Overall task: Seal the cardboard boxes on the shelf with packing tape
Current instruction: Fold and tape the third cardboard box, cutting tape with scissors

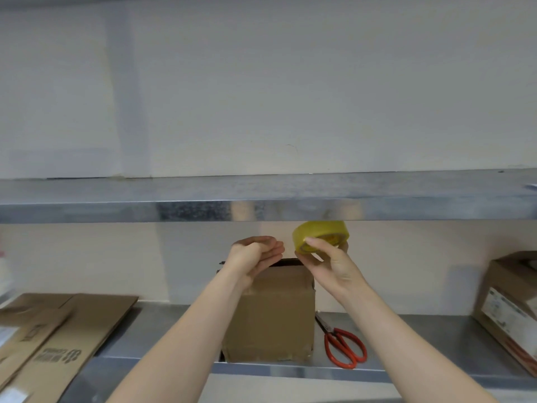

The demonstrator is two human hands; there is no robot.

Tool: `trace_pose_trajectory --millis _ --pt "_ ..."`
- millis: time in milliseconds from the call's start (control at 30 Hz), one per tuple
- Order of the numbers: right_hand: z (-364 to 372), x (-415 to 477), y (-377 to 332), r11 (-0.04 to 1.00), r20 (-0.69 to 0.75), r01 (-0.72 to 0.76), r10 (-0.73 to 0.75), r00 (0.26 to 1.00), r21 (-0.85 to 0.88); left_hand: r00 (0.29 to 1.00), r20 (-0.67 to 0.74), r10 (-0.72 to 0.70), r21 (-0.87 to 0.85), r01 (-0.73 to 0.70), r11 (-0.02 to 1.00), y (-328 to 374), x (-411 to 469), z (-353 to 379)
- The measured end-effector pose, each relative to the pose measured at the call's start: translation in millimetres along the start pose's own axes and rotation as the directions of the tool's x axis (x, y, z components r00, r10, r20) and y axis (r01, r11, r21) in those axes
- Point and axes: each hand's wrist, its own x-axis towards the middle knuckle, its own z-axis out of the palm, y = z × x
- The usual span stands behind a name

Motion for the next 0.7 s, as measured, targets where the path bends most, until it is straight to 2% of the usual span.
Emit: trace_pose_trajectory --millis 233,433,600,700 --pt "-6.3 -0.8 -3.7 0.994 0.011 -0.067 0.068 0.998 -0.081 0.999 -0.033 0.040 0.012 -0.039 0.999 -2.8 2.4 5.6" --pt "-10.4 14.1 5.5 0.998 -0.214 0.012 -0.024 0.977 -0.054 0.998 0.060 0.009 0.061 -0.013 0.998 -3.1 -1.8 8.0" --pt "-13.0 18.3 7.7 0.995 -0.360 -0.077 0.051 0.932 -0.059 0.996 0.083 -0.014 0.091 0.006 0.996 -4.0 -1.6 4.8" --pt "-17.4 20.2 7.0 0.986 -0.414 -0.066 -0.003 0.910 -0.152 0.996 0.078 -0.034 0.174 0.020 0.985 -2.7 0.9 -1.5"
